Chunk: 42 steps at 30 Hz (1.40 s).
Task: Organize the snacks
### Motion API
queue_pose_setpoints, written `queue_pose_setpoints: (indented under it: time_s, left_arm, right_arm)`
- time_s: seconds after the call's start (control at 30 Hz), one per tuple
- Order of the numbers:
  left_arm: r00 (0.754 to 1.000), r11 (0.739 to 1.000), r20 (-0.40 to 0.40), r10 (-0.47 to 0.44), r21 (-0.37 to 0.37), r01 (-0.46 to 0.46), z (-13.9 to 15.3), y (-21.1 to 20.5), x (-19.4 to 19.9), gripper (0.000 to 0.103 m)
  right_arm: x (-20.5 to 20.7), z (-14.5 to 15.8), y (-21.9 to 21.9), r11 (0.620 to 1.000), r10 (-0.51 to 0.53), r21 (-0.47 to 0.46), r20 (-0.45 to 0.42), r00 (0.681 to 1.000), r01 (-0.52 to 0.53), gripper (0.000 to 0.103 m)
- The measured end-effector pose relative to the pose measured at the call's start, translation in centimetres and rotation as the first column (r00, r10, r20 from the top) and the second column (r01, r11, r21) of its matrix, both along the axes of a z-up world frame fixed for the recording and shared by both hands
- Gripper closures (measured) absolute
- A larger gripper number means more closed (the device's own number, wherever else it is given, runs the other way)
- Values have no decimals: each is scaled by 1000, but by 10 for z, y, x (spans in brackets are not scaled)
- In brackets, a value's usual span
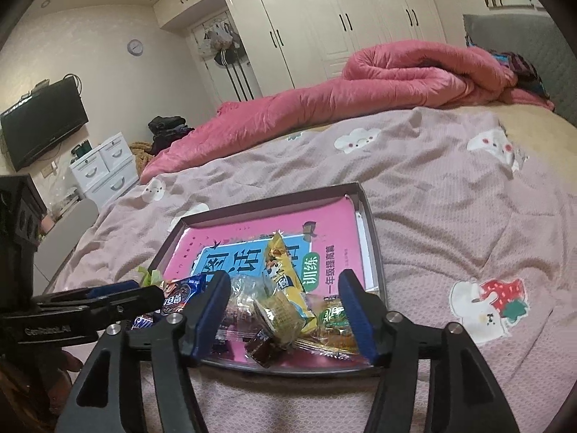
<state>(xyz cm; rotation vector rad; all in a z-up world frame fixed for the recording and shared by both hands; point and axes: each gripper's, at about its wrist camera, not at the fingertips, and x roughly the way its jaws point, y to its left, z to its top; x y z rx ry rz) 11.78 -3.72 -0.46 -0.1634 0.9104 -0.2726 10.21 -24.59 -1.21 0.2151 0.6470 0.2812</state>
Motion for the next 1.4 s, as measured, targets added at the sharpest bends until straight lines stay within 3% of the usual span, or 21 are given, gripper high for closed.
queue_pose_setpoints:
  time_s: [0.43, 0.9, 1.1, 1.4]
  left_arm:
    - [998, 996, -8, 64, 67, -63, 2, 7, -25, 25]
    - [994, 990, -41, 101, 103, -97, -6, 18, -64, 25]
    - [994, 988, -55, 98, 122, -90, -8, 17, -79, 25]
    - [993, 989, -61, 105, 110, -98, -7, 23, -88, 25]
  right_arm:
    - [-20, 18, 0, 1000, 14, -18, 21, 1000, -13, 14]
    - [-50, 1, 5, 989, -92, -126, -165, 982, 71, 11]
    - [-66, 4, 4, 982, -126, -157, -156, 980, 101, 11]
    - [-89, 11, 20, 976, -83, -210, -141, 986, 52, 9]
